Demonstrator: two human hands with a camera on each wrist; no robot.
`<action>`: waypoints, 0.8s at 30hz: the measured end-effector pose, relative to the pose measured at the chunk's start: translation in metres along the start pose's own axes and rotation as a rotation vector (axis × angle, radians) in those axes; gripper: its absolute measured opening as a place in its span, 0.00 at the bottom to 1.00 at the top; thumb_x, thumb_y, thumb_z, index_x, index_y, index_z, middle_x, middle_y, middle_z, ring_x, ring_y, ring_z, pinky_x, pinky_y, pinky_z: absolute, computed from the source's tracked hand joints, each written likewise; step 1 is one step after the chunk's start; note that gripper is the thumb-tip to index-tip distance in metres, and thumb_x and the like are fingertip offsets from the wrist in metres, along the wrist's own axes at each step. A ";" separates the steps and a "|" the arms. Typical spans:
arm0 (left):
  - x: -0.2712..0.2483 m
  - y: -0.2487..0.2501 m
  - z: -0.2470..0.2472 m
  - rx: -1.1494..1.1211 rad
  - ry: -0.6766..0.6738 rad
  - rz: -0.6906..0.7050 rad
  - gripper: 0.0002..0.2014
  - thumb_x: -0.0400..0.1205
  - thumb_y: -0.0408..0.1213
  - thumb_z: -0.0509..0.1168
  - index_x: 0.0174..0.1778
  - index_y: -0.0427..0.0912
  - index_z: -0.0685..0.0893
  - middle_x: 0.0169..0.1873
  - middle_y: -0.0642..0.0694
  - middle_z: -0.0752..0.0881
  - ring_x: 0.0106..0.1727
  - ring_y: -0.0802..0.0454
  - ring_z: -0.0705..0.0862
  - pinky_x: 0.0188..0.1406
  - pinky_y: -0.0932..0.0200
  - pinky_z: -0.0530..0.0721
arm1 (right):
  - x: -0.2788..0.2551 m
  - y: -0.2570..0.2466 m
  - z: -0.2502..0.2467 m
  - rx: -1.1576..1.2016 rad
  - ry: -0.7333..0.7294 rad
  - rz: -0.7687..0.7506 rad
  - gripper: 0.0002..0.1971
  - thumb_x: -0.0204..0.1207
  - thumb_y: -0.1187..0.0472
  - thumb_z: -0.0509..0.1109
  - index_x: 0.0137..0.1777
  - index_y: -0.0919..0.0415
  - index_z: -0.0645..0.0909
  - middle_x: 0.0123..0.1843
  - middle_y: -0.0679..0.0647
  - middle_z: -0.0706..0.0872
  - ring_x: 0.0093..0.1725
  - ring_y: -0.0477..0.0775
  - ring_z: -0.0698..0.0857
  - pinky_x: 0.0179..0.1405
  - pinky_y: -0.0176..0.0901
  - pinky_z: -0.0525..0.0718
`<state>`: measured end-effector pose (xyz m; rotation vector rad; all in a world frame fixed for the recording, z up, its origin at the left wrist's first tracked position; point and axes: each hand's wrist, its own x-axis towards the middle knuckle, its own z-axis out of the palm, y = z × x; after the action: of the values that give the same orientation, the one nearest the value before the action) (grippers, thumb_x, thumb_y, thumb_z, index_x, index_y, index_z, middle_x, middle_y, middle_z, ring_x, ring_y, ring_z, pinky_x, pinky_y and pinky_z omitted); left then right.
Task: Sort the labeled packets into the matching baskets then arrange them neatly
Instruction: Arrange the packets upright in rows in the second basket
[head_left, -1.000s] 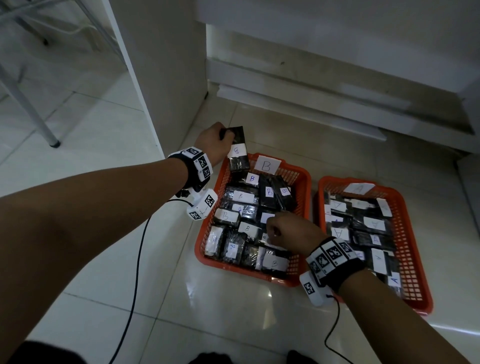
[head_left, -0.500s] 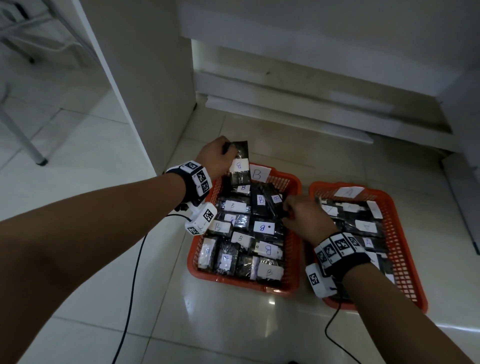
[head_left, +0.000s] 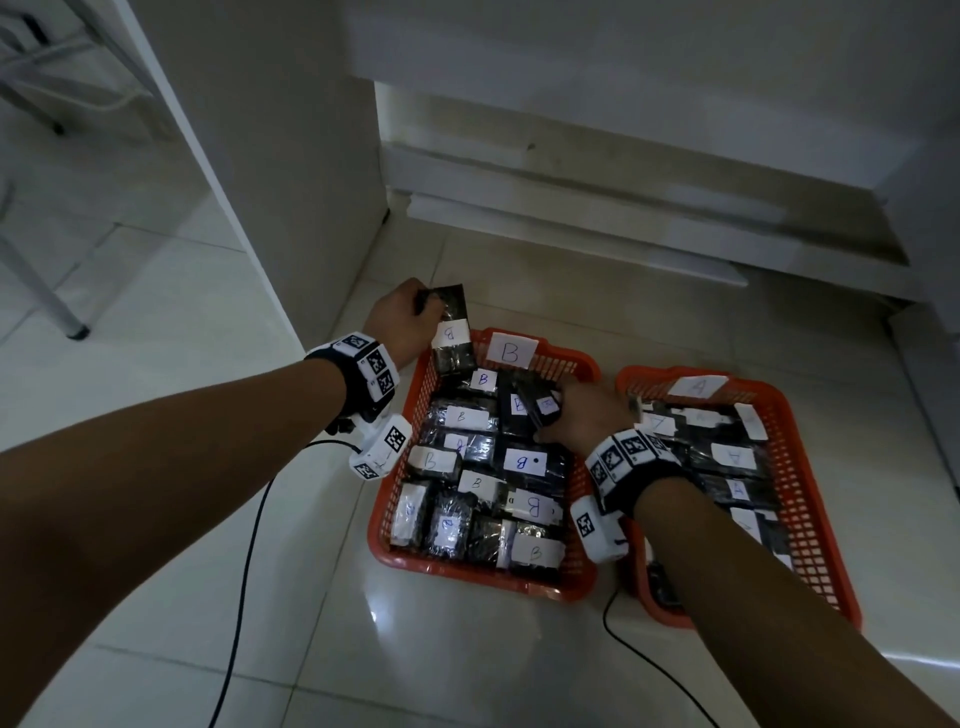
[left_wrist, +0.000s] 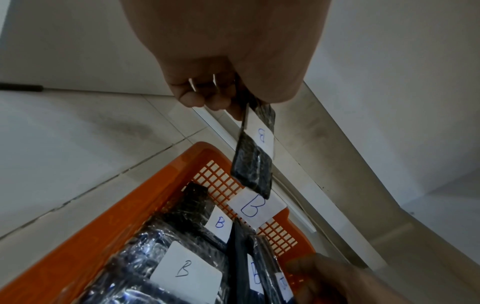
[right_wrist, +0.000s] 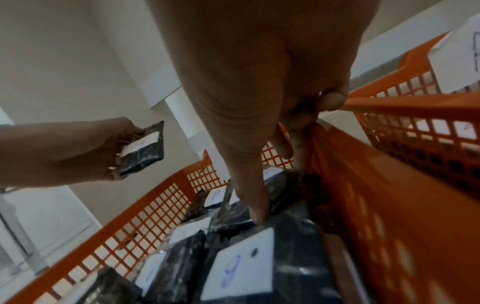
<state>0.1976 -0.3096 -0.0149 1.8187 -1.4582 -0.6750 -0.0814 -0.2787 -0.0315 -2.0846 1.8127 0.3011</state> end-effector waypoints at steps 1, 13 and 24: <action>0.000 0.001 0.000 0.001 0.001 0.003 0.11 0.90 0.44 0.60 0.53 0.40 0.81 0.42 0.45 0.85 0.42 0.48 0.83 0.31 0.60 0.72 | 0.000 -0.002 0.000 0.009 -0.020 0.009 0.27 0.60 0.37 0.86 0.53 0.51 0.84 0.47 0.47 0.89 0.49 0.54 0.88 0.54 0.52 0.90; 0.005 0.004 0.003 -0.021 -0.007 -0.016 0.12 0.89 0.46 0.59 0.55 0.41 0.81 0.45 0.44 0.87 0.44 0.46 0.86 0.39 0.57 0.79 | -0.029 0.024 -0.009 0.268 0.318 0.061 0.32 0.69 0.38 0.81 0.65 0.51 0.73 0.43 0.46 0.85 0.39 0.51 0.85 0.38 0.46 0.87; 0.002 0.006 0.000 -0.018 -0.001 0.002 0.11 0.89 0.46 0.59 0.54 0.42 0.80 0.44 0.45 0.87 0.43 0.46 0.86 0.37 0.58 0.77 | -0.015 -0.018 0.005 -0.065 0.166 0.088 0.47 0.71 0.23 0.66 0.86 0.48 0.61 0.78 0.60 0.81 0.80 0.70 0.74 0.82 0.73 0.68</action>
<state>0.1946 -0.3117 -0.0100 1.8035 -1.4495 -0.6865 -0.0659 -0.2616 -0.0278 -2.1338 2.0195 0.2185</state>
